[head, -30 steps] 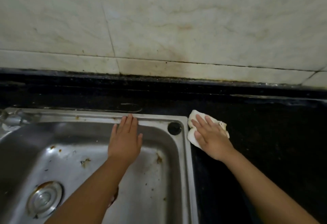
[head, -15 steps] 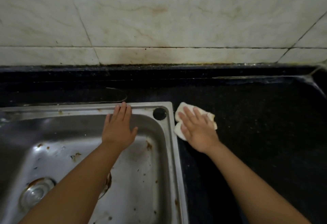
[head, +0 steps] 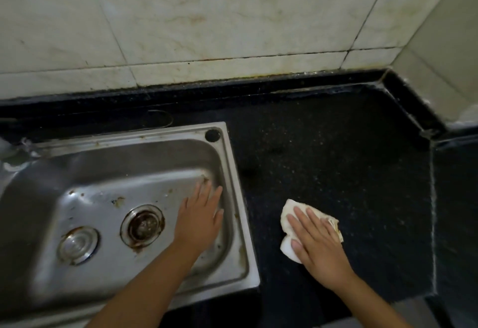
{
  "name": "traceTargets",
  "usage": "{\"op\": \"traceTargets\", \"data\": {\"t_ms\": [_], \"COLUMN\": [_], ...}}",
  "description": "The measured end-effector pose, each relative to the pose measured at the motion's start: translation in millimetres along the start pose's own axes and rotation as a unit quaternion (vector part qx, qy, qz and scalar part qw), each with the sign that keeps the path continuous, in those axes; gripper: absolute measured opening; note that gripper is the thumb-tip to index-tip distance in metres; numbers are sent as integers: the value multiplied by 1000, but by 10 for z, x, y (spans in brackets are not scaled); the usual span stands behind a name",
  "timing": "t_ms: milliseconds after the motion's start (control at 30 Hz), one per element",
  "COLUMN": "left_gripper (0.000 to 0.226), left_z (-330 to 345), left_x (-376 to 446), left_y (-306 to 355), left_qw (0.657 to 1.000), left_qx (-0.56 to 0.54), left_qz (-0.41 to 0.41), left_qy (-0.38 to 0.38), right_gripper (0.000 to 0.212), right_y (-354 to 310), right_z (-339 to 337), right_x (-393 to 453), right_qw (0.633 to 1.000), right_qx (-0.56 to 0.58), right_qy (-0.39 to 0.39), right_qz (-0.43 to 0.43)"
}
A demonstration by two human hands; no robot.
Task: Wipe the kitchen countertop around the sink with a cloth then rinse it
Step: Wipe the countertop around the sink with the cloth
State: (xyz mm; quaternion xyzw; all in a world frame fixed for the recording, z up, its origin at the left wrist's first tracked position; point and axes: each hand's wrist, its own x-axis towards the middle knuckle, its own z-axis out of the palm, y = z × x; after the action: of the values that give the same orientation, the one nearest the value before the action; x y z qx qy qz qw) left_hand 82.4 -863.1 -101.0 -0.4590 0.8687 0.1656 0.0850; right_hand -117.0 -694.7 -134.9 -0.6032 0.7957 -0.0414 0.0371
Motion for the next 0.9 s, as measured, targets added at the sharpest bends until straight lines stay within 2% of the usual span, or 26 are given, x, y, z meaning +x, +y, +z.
{"op": "traceTargets", "data": {"t_ms": [167, 267, 367, 433, 567, 633, 767, 800, 900], "left_gripper": [53, 52, 47, 46, 46, 47, 48, 48, 47], "left_z": [83, 171, 281, 348, 436, 456, 462, 445, 357], "left_x": [-581, -956, -1267, -1394, -1469, -1470, -1408, -1381, -1294], "left_y": [110, 187, 301, 424, 702, 810, 871, 845, 712], "left_qw": [1000, 999, 998, 997, 994, 994, 997, 998, 999], "left_qx": [4, -1, -20, -40, -44, -41, -30, -27, -15], "left_qz": [21, 39, 51, 66, 99, 99, 72, 62, 38], "left_qy": [-3, 5, 20, 27, 20, 10, 2, 6, 30], "right_gripper": [76, 70, 47, 40, 25, 23, 39, 40, 38], "right_y": [-169, -162, -146, -168, -204, -256, -526, -588, -645], "right_z": [-83, -86, -127, -148, -242, -255, -333, -348, -219], "right_x": [-386, -625, -833, -937, -1016, -978, -723, -661, -588], "right_qw": [997, 998, 998, 999, 995, 991, 982, 976, 974], "right_qx": [77, 63, 58, 46, 47, 75, 54, 52, 44], "right_qy": [8, -2, -6, -4, 61, 45, 15, 17, 58], "right_qz": [25, 17, 26, 29, 56, 96, 179, 209, 217]}}
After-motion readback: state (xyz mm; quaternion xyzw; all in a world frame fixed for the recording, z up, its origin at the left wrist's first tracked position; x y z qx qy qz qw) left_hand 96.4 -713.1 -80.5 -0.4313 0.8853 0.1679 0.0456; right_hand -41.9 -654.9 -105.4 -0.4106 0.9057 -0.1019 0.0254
